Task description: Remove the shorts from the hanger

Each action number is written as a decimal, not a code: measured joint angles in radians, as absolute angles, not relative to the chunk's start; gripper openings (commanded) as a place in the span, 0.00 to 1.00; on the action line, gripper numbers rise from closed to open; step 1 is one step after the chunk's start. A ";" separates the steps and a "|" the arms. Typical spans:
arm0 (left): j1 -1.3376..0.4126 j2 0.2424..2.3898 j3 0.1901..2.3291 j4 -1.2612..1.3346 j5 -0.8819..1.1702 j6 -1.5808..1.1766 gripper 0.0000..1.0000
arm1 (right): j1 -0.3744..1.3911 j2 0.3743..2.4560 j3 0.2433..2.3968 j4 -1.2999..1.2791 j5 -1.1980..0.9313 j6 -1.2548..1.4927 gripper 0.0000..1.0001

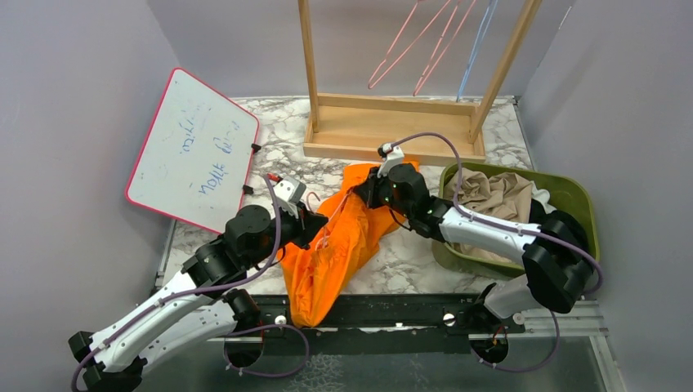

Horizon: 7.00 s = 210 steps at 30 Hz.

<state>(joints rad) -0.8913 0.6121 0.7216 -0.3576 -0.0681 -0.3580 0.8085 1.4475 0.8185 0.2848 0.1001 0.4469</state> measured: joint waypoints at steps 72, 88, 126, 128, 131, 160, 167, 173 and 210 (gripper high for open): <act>-0.885 0.889 0.847 -0.201 -0.008 -0.294 0.00 | 0.760 1.311 0.476 1.029 -0.650 0.262 0.58; -0.886 0.886 0.826 -0.212 -0.004 -0.315 0.00 | 0.778 1.180 0.456 0.928 -0.514 0.127 0.57; -0.886 0.855 0.749 -0.130 -0.064 -0.408 0.20 | 0.791 1.395 0.508 1.084 -0.529 0.254 0.01; -0.886 0.839 0.739 -0.110 -0.065 -0.419 0.35 | 0.788 1.402 0.502 1.084 -0.517 0.262 0.01; -0.886 0.823 0.727 -0.071 -0.066 -0.441 0.39 | 0.785 1.408 0.500 1.077 -0.498 0.262 0.01; -0.886 0.672 0.559 -0.498 -0.236 -0.725 0.14 | 0.785 1.394 0.532 0.860 -0.283 0.130 0.01; -0.888 0.526 0.559 -0.506 -0.345 -0.720 0.00 | 0.785 1.301 0.554 0.799 -0.144 0.073 0.01; -0.888 0.523 0.601 -0.527 -0.490 -0.666 0.00 | 0.785 1.251 0.594 0.783 -0.015 -0.062 0.01; -0.488 0.910 0.603 -0.294 -0.289 -0.478 0.00 | 0.780 0.889 0.698 0.292 -0.078 -0.192 0.01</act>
